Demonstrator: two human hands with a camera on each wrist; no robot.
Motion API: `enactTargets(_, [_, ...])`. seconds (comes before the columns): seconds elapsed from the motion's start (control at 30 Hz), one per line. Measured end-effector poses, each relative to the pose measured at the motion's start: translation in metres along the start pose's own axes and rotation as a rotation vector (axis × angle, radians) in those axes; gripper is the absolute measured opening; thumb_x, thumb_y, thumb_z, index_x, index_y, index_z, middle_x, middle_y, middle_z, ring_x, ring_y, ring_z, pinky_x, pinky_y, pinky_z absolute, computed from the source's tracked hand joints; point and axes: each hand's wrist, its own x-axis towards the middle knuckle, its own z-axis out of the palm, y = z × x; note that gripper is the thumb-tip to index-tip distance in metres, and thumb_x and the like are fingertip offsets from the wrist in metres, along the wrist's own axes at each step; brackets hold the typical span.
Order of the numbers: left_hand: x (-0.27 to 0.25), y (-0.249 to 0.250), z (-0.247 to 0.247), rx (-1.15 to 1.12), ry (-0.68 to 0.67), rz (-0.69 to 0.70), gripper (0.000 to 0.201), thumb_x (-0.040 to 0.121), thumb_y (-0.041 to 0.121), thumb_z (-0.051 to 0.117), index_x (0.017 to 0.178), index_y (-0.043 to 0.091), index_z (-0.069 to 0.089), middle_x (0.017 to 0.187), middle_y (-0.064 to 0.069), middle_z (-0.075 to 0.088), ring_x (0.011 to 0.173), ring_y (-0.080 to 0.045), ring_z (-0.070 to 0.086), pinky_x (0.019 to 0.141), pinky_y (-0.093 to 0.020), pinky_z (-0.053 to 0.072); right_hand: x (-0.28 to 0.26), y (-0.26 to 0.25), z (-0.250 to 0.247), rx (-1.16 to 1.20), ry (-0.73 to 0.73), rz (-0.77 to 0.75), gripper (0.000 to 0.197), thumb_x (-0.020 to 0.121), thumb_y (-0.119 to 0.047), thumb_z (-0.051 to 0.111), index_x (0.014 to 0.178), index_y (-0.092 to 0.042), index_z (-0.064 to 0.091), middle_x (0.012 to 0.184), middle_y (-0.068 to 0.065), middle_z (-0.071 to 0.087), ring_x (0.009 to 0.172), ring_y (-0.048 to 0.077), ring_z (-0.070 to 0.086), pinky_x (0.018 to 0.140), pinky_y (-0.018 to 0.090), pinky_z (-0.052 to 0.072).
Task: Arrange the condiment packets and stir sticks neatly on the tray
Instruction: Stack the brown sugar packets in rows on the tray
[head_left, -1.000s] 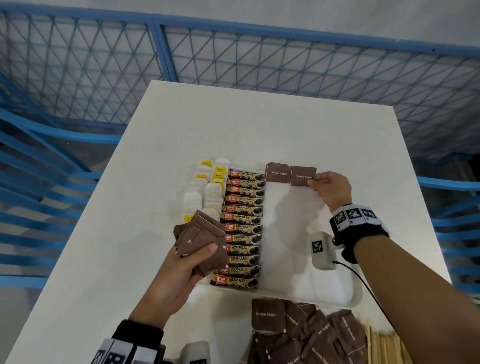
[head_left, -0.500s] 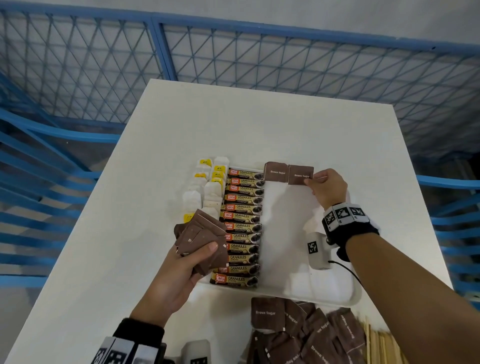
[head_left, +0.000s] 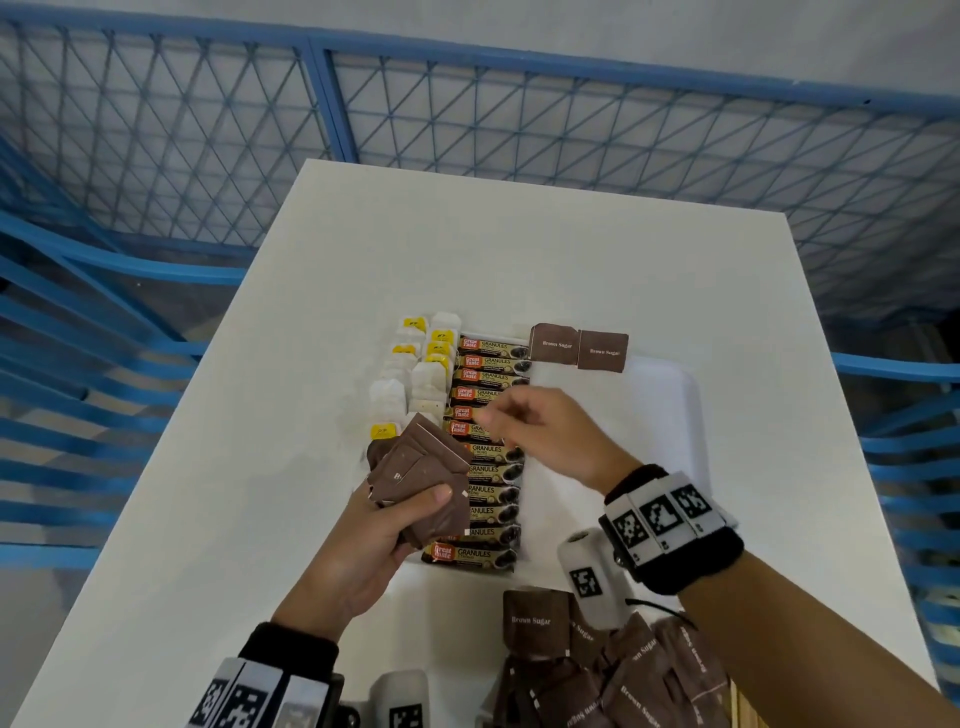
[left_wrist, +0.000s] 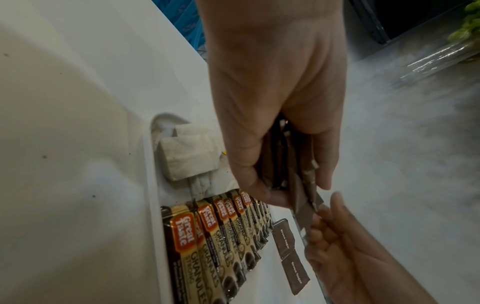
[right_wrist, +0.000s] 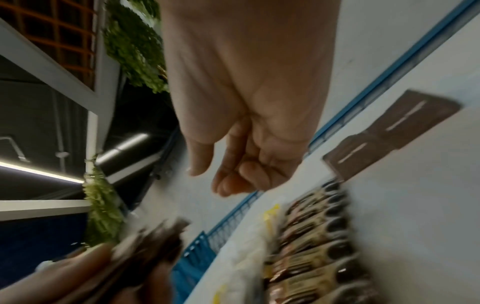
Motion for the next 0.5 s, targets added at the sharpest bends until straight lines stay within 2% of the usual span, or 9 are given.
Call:
enactTargets(0.1, [0.0, -0.001, 0.0, -0.003, -0.025, -0.014, 0.043, 0.066, 0.002, 0.076, 0.107, 0.008, 0.064, 0.101, -0.014, 0.072, 0.094, -0.025, 0.068, 0.073, -0.031, 0.058, -0.004, -0.007, 0.015, 0.086, -0.084, -0.018, 0.01, 0.08, -0.024, 0.07, 0.082, -0.016, 0.066, 0.075, -0.007, 0.063, 0.07, 0.007, 0.056, 0.07, 0.021, 0.047])
enactTargets(0.2, [0.0, -0.001, 0.0, -0.015, -0.046, -0.021, 0.052, 0.065, 0.008, 0.07, 0.116, 0.007, 0.061, 0.109, -0.016, 0.069, 0.103, -0.029, 0.065, 0.084, -0.038, 0.056, -0.006, -0.007, 0.02, 0.086, -0.095, -0.066, 0.008, 0.077, -0.016, 0.074, 0.083, -0.016, 0.068, 0.077, -0.005, 0.061, 0.073, 0.011, 0.054, 0.072, 0.026, 0.046])
enactTargets(0.27, [-0.001, -0.001, 0.001, -0.022, -0.058, -0.015, 0.053, 0.065, 0.007, 0.07, 0.117, 0.009, 0.061, 0.109, -0.015, 0.07, 0.103, -0.028, 0.065, 0.082, -0.035, 0.057, -0.007, -0.009, 0.021, 0.067, -0.088, -0.075, 0.008, 0.078, -0.014, 0.073, 0.084, -0.017, 0.069, 0.078, -0.007, 0.06, 0.075, 0.01, 0.053, 0.074, 0.025, 0.045])
enactTargets(0.4, [-0.003, -0.001, 0.003, -0.013, -0.079, 0.001, 0.053, 0.067, 0.007, 0.069, 0.119, 0.01, 0.06, 0.11, -0.013, 0.07, 0.104, -0.027, 0.066, 0.079, -0.033, 0.057, -0.011, -0.011, 0.02, 0.132, -0.132, -0.033, 0.013, 0.084, -0.009, 0.065, 0.079, -0.02, 0.062, 0.076, -0.011, 0.058, 0.067, -0.003, 0.053, 0.068, 0.011, 0.044])
enactTargets(0.43, [-0.004, -0.001, 0.002, -0.016, -0.073, 0.008, 0.053, 0.067, 0.007, 0.069, 0.119, 0.01, 0.06, 0.109, -0.013, 0.07, 0.104, -0.027, 0.065, 0.079, -0.033, 0.057, -0.011, -0.01, 0.02, 0.137, -0.134, -0.012, 0.013, 0.087, -0.01, 0.063, 0.079, -0.021, 0.059, 0.076, -0.01, 0.057, 0.066, -0.004, 0.053, 0.066, 0.012, 0.044])
enactTargets(0.5, [-0.005, 0.0, 0.001, -0.022, -0.062, 0.019, 0.056, 0.067, 0.006, 0.07, 0.122, 0.014, 0.059, 0.11, -0.011, 0.07, 0.104, -0.027, 0.066, 0.08, -0.033, 0.057, -0.011, -0.007, 0.018, 0.161, -0.119, 0.048, 0.011, 0.091, -0.013, 0.057, 0.083, -0.02, 0.055, 0.08, -0.006, 0.056, 0.07, 0.004, 0.052, 0.064, 0.017, 0.046])
